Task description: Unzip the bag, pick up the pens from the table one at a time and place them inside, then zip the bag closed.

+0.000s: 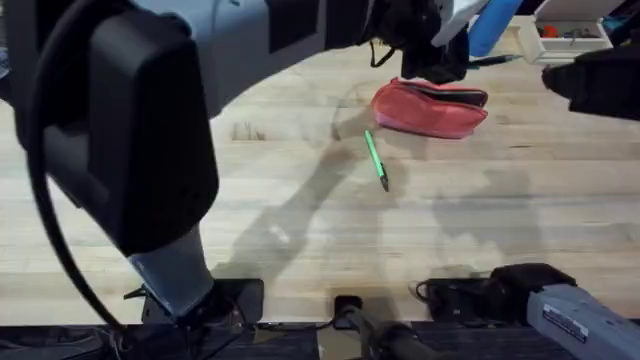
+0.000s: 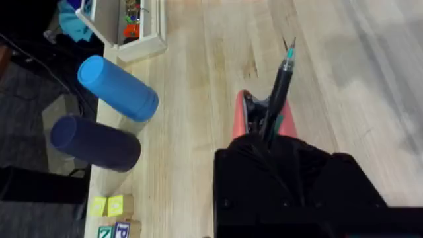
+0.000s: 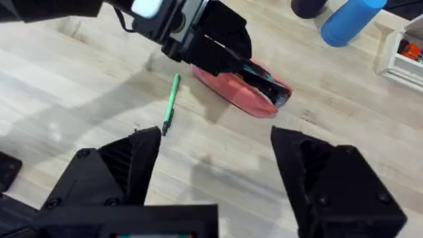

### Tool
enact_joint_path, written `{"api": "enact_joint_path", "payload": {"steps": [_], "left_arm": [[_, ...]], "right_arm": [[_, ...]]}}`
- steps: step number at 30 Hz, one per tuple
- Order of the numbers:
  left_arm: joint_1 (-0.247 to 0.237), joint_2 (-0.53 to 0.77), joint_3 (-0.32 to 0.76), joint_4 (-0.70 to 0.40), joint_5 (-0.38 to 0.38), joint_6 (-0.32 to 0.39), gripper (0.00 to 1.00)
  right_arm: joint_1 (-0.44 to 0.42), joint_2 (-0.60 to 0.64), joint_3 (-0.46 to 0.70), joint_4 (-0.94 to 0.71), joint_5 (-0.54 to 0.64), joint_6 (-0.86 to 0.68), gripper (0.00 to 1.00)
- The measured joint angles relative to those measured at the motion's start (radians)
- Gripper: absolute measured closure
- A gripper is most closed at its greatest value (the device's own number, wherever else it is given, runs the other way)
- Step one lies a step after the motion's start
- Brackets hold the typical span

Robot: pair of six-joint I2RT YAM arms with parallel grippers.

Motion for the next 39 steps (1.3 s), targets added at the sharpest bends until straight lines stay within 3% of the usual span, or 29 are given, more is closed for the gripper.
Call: {"api": "enact_joint_path", "payload": {"steps": [7,21,29,39], "left_arm": [[-0.014,0.035,0.0,0.039,0.043,-0.017,0.958],[-0.024,0.134,0.0,0.07,0.047,-0.023,0.958],[-0.023,0.147,0.0,0.068,-0.014,-0.023,0.958],[-0.013,0.16,0.0,-0.046,-0.128,-0.023,0.958]], "right_arm": [[0.0,0.0,0.0,0.0,0.0,0.0,0.004],[0.0,0.0,0.0,0.0,0.0,0.0,0.005],[0.0,0.0,0.0,0.0,0.0,0.0,0.005],[0.0,0.0,0.0,0.0,0.0,0.0,0.005]]}}
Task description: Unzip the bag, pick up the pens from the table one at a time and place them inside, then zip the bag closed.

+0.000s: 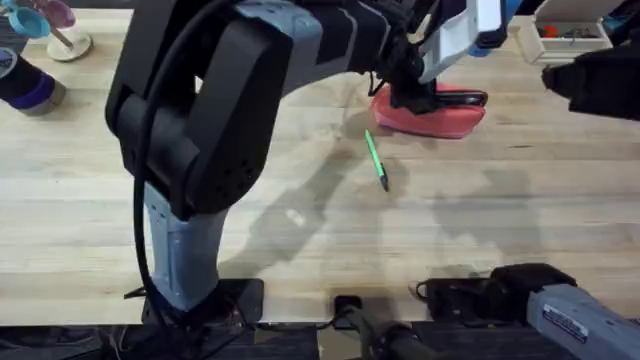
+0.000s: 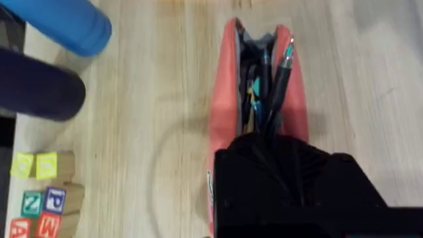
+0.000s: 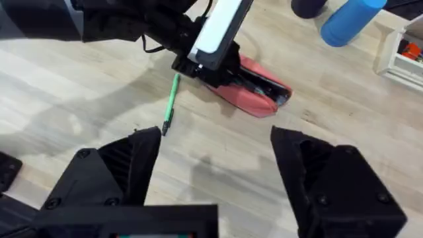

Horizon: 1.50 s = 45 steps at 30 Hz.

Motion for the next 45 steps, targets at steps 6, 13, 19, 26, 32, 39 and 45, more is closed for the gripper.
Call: {"api": "enact_joint_path", "payload": {"steps": [6,13,19,26,32,39,45], "left_arm": [[0.001,0.0,0.006,-0.039,-0.073,0.0,0.958],[0.001,0.0,0.006,-0.039,-0.097,0.0,0.958],[0.005,0.0,0.006,-0.041,-0.124,0.003,0.313],[0.01,0.0,0.006,-0.039,-0.137,0.001,0.009],[0.01,0.0,0.006,-0.039,-0.135,0.0,0.009],[0.013,0.0,0.007,-0.043,-0.118,0.001,0.009],[0.015,-0.002,0.009,-0.054,-0.115,0.001,0.008]], "right_arm": [[0.0,0.0,0.0,0.0,0.0,0.0,0.004],[0.0,0.0,0.0,0.0,0.0,0.0,0.005],[0.0,0.0,0.0,0.0,0.0,0.0,0.004],[0.0,0.0,0.0,0.0,0.0,0.0,0.005],[0.0,0.0,0.0,0.0,0.0,0.0,0.005],[0.0,0.0,0.0,0.0,0.0,0.0,0.004],[0.0,0.0,0.0,0.0,0.0,0.0,0.005]]}}
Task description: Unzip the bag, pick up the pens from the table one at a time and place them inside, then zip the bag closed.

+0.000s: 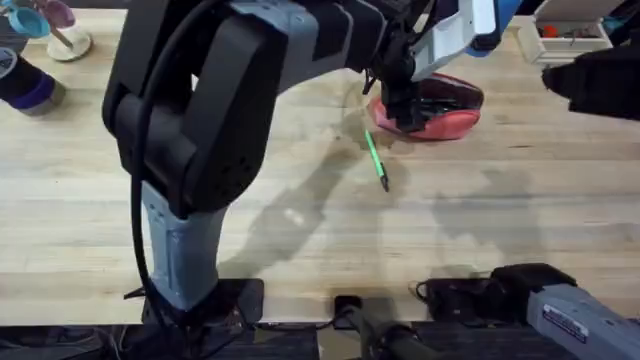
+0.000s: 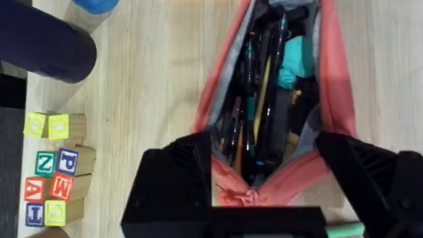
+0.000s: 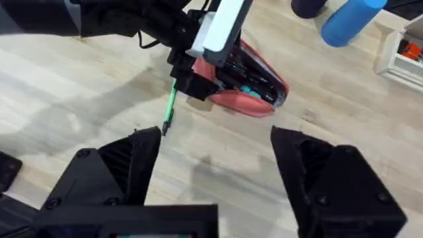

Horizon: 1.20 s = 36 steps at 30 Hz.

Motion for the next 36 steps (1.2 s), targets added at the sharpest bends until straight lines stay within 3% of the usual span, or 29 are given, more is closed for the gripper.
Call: {"api": "enact_joint_path", "payload": {"steps": [19,29,36], "left_arm": [[0.068,-0.177,0.0,-0.294,-0.003,0.0,0.006],[0.075,-0.289,-0.01,-0.289,-0.003,0.0,0.006],[0.103,-0.384,-0.191,-0.19,-0.003,-0.001,0.006]], "right_arm": [[0.0,0.0,0.0,0.0,0.0,0.0,0.005],[0.0,0.0,0.0,0.0,0.0,0.0,0.004],[0.0,0.0,0.0,0.0,0.0,0.0,0.004]]}}
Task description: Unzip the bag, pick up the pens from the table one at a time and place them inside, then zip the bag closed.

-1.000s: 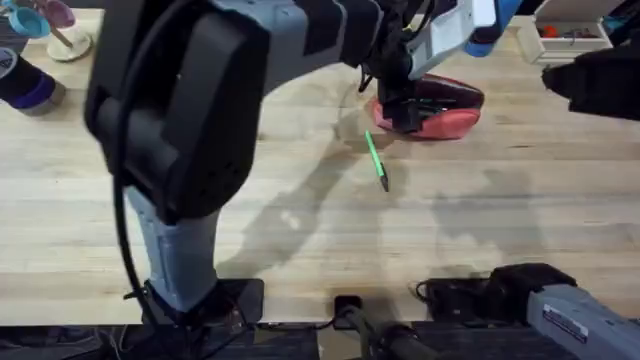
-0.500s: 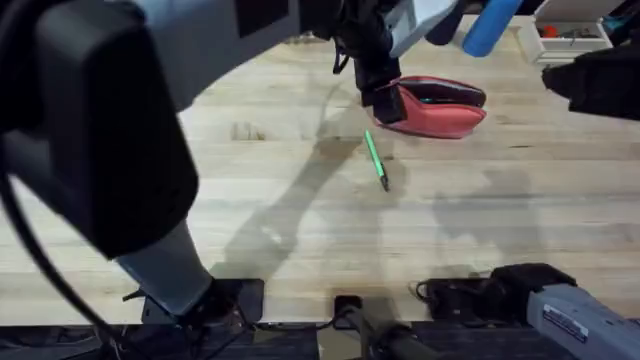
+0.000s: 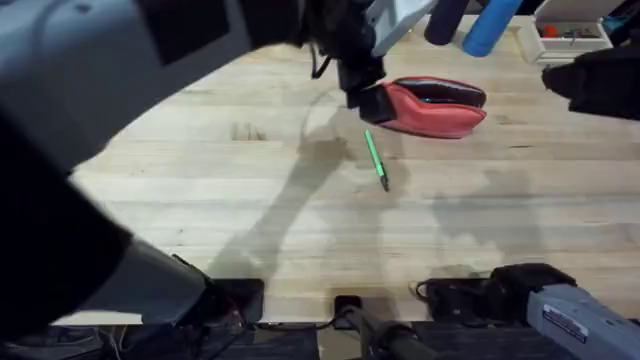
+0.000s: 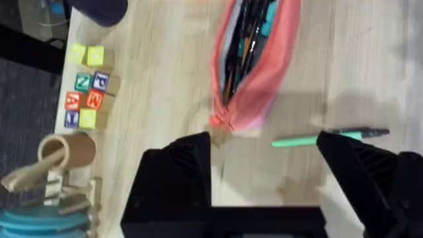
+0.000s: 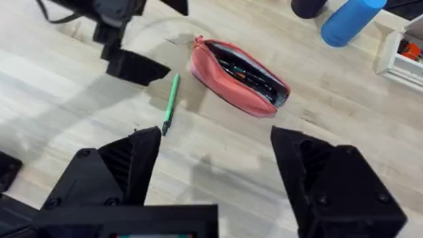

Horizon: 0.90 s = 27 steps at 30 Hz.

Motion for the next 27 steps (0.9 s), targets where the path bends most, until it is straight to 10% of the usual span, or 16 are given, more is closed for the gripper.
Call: {"api": "enact_joint_path", "payload": {"steps": [9,27], "left_arm": [[0.007,-0.186,-0.214,0.071,0.0,-0.011,0.007],[0.005,-0.205,-0.228,-0.049,0.019,-0.209,0.007]], "right_arm": [[0.0,0.0,0.0,0.0,0.0,0.0,0.005],[0.0,0.0,0.0,0.0,0.0,0.0,0.004]]}}
